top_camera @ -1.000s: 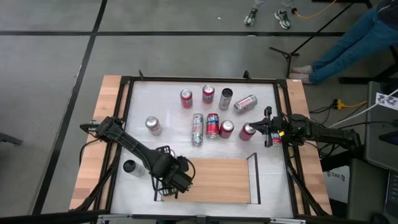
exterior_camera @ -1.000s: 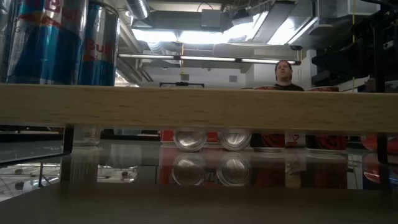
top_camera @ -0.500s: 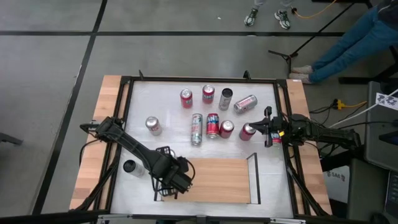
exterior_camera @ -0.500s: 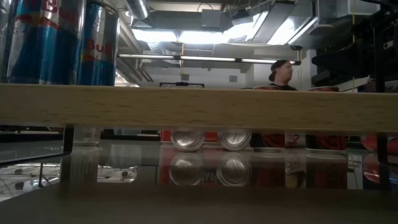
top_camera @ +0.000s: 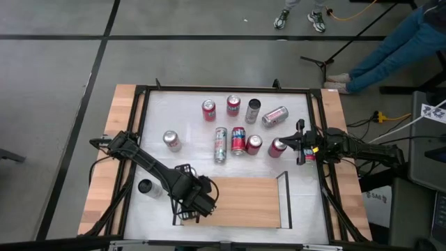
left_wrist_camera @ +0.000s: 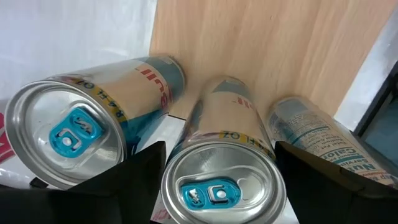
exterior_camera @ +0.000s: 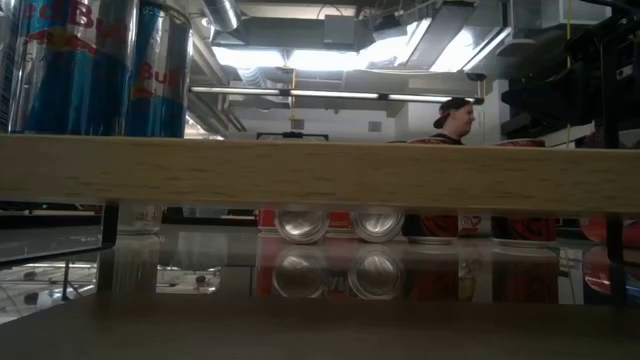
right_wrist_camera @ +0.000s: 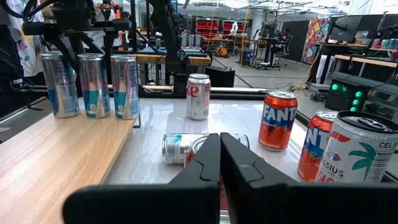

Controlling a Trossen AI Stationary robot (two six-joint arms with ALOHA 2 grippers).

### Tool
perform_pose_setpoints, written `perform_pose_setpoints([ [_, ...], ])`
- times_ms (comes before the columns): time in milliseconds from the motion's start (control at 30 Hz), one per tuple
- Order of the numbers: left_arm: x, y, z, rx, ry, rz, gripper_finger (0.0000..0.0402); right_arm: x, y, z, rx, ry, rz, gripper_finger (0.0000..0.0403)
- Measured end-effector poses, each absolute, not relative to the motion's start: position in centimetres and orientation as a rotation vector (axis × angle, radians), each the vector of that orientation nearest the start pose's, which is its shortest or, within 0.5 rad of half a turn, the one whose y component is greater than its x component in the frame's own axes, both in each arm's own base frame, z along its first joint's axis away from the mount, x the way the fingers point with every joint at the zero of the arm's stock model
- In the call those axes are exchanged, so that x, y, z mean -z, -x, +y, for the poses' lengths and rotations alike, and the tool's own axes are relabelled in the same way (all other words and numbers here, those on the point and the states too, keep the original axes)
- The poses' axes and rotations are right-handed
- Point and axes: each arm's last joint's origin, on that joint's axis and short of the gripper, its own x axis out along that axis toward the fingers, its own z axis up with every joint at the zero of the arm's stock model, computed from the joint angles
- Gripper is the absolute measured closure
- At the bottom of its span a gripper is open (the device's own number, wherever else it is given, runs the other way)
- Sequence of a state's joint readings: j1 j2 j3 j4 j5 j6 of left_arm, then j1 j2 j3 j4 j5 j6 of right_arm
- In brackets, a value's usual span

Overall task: Place canned beverage on shelf
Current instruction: Put the blue soda can on the shelf aligned with the other blue soda can, then adjust the blue soda can on the shelf

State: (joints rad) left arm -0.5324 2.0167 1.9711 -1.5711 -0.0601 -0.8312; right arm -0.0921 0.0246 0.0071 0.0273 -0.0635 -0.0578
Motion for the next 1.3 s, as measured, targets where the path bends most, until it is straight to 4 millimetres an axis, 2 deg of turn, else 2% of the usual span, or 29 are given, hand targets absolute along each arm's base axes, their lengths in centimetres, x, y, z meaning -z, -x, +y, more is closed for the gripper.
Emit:
perform_pose_setpoints([
  [400, -29.6, -32.6, -18.9, -0.287, 0.178, 1.547, 0.0105, -16.7, -9.8, -0.7, 0.029, 0.059, -0.009, 0.0402],
  [833, -31.7, -32.9, -19.1, -0.245, 0.22, 1.481, 0.0104, -16.6, -9.9, -0.7, 0.029, 0.059, -0.008, 0.0402],
  [1300, -35.4, -33.3, -18.6, -0.166, 0.218, 1.341, 0.0104, -16.7, -9.8, -0.7, 0.029, 0.059, -0.009, 0.0402],
])
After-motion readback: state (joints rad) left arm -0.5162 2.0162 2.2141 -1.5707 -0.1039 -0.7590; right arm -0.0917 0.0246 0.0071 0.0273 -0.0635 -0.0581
